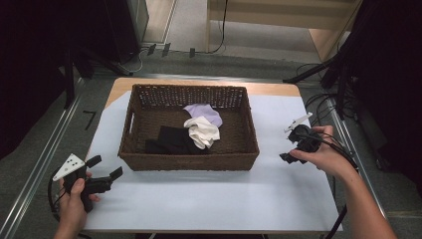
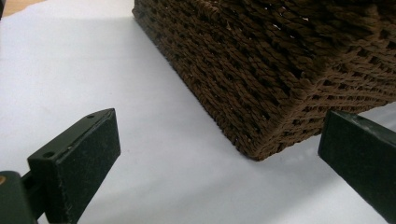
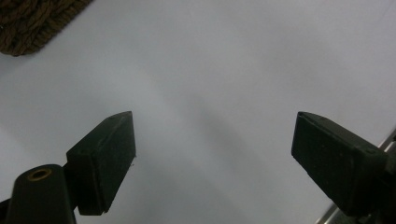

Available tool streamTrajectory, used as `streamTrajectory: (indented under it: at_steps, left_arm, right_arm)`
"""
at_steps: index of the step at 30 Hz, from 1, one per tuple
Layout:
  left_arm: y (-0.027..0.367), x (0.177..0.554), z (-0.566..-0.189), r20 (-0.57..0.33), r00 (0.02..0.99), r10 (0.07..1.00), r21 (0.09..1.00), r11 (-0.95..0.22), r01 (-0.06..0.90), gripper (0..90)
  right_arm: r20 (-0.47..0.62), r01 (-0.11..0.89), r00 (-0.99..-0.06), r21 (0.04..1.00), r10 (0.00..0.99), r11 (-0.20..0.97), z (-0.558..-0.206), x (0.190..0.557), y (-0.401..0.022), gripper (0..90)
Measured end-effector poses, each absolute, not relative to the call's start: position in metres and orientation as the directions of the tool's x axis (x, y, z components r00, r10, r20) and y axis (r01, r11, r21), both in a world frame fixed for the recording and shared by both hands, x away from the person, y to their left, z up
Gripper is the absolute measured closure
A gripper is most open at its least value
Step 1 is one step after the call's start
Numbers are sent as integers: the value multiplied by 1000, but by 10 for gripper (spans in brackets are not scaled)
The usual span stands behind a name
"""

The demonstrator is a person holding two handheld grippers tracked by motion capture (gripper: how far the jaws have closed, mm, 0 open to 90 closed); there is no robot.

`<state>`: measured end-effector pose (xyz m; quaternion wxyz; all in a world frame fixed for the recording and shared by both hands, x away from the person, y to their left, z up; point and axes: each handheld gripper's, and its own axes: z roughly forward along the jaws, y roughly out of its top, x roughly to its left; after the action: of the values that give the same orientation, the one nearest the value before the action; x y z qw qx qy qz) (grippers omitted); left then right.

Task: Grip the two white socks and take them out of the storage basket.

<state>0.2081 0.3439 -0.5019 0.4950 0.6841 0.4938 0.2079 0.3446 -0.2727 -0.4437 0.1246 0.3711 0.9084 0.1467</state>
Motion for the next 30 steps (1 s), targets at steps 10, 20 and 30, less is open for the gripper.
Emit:
streamTrajectory:
  at_steps: [10,20,30]
  left_arm:
    - [344,208,-502,-207,426,881,882,-21,471,1]
    - [344,208,-502,-207,423,882,882,-18,470,0]
    - [344,208,-502,-209,425,881,882,-17,470,0]
  right_arm:
    - [-141,586,-755,295,641,755,-420,354,-258,142]
    - [-122,528,-810,273,573,804,-393,365,-240,142]
    - [-162,458,-847,261,506,850,-374,370,-208,147]
